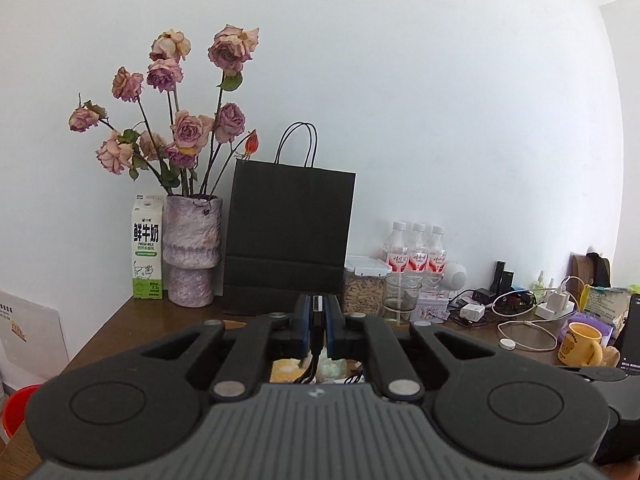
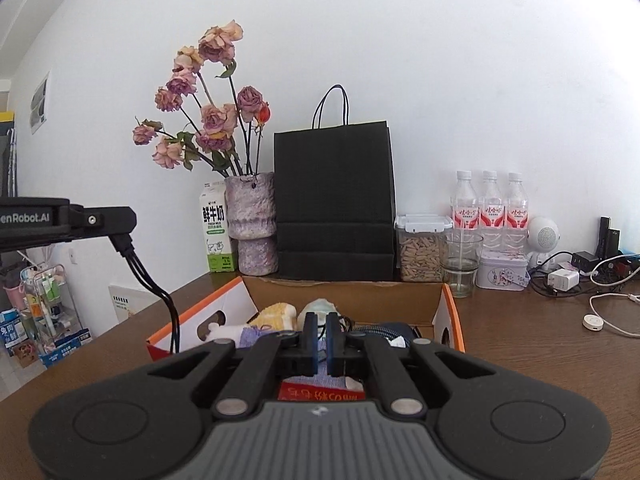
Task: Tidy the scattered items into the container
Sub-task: 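Carry the USB cable and orange leaf into the box and open both tools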
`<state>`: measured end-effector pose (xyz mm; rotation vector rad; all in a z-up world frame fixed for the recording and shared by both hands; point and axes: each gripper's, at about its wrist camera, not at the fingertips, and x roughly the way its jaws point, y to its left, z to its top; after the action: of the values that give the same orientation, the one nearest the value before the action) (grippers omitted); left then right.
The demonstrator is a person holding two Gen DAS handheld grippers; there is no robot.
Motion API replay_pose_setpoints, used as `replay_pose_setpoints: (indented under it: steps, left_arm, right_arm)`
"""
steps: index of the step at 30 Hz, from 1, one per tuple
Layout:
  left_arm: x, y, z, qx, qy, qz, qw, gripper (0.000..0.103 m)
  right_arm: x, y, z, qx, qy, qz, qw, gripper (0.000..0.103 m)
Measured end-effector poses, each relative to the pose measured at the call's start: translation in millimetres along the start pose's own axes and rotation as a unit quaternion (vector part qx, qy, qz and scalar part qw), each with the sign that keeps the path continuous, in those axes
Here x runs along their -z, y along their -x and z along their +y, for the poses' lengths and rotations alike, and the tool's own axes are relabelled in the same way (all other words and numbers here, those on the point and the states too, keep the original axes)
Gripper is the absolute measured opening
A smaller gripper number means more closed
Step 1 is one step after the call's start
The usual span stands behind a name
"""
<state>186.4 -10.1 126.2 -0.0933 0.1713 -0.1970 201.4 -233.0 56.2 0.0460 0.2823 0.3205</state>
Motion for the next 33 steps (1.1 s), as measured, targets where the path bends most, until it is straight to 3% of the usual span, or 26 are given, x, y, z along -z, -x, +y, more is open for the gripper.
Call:
replay_pose_setpoints:
  steps: [11,19,26,30,33]
  left_arm:
    - [-39.3,-33.6,-17.3,0.029,0.003,-0.031,0.9991,0.008]
    - [-44.2,-85.5,-13.8,0.026,0.021,-0.031,0.999,0.008]
    - [9.8,-148.9,31.0,0.001,0.085,0.049,0.9952,0.009]
    - [51.8,-184.6,77.8,-0.019,0.158,0.1,0.9821,0.013]
    - [70.3,-199.3,95.7,-0.027,0.175,0.133,0.9752,0.015]
  right_arm:
    - [-40.9,-22.5,0.1,-0.004,-0.005,-0.037,0.999,0.003]
    - [-46.8,-63.8,-15.7,-0.005,-0.025,-0.029,0.999,0.003]
    - [-17.8,-122.7,-38.8,0.011,-0.05,0.012,0.999,0.003]
    - [7.5,-148.8,-59.1,0.043,-0.067,0.046,0.996,0.003]
    - [15.7,-156.6,-64.9,0.05,-0.071,0.06,0.994,0.003]
